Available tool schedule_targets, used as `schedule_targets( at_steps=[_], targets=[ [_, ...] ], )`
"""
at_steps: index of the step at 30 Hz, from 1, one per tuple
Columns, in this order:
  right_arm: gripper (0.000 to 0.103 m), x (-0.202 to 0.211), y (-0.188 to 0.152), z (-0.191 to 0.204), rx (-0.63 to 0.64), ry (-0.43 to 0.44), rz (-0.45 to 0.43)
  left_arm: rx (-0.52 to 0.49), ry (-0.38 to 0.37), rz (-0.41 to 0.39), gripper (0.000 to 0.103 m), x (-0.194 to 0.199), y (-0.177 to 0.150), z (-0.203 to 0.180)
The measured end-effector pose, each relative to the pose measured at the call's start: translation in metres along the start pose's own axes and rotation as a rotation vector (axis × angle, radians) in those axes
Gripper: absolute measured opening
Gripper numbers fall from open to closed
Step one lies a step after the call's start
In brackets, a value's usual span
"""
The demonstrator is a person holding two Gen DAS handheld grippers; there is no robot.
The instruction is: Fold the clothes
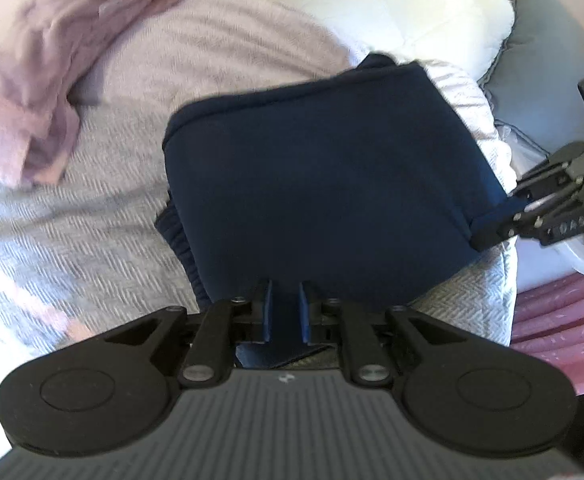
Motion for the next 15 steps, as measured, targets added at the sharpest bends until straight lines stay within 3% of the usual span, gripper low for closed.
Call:
schedule_targets(
  at_steps=[5,7,8,9,11,15],
  targets=[
    [0.024,0.039,0.032,-0.016,0.0,-0.042,-0.119,0.052,0.039,-0.071,0.012,0.005,0.035,0.017],
    [0.037,0.047,0.053,-0.032,-0.022,-0.09,-0.184,0.073,0.054,-0.092,0.012,-0.003,0.051,0.026],
    [0.053,0.047,0.063,-0.041,-0.029,-0.108,-0.206,0.079,0.061,-0.098,0.012,-0.009,0.058,0.029],
    [0.056,0.046,0.073,-0.049,-0.037,-0.126,-0.228,0.084,0.065,-0.092,0.012,-0.015,0.061,0.031],
    [0.056,0.044,0.093,-0.067,-0.051,-0.159,-0.265,0.094,0.072,-0.081,0.012,-0.029,0.067,0.036],
    [0.056,0.012,0.115,-0.097,-0.084,-0.182,-0.217,0.111,0.08,-0.092,0.013,-0.035,0.069,0.039]
  ],
)
Point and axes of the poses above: each gripper's, at about its wrist camera, not at the fingertips, and x roughly against the way its jaws point, z to its left, y to its top, the point moved 1 cm from there along -x, roughly the way its jaws point, and after that the axes turned 1 degree about -x, right-handed, at the moved point
